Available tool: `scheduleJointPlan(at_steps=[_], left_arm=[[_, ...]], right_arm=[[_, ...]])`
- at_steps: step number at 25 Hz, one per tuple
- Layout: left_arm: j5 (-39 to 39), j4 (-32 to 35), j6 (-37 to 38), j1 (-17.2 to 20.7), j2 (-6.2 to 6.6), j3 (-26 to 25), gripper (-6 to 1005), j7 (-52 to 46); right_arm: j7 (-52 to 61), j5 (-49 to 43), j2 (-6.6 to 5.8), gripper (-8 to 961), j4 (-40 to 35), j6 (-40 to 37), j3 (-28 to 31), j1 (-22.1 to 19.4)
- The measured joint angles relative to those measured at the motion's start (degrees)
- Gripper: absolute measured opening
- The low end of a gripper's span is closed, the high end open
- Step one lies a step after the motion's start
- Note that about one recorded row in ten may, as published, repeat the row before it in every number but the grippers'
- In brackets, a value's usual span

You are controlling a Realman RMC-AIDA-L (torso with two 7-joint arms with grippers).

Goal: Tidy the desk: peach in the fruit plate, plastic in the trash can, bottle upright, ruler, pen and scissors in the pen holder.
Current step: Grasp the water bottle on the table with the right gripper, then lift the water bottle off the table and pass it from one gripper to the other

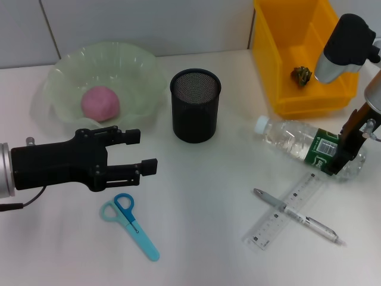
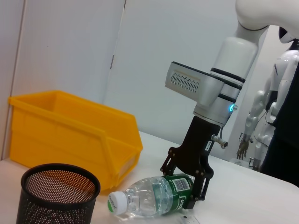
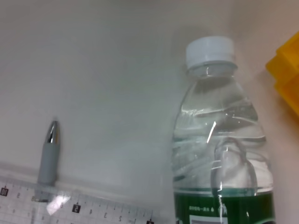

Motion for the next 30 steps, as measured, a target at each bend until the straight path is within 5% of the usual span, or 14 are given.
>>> scheduleJointPlan(at_steps=[10,30], left_arm=[[-0.1,0.1,0.0,0.0,0.0,0.0,797,0.0],[-0.1,0.4,1.1,0.0,0.13,-0.7,797,0.0]], right_arm=[[0.0,0.4,0.1,772,-1.6,-0.7,0.5,-0.6],[-0.7,7.0,3.3,769,-17.3,-4.2,0.7,-9.0]])
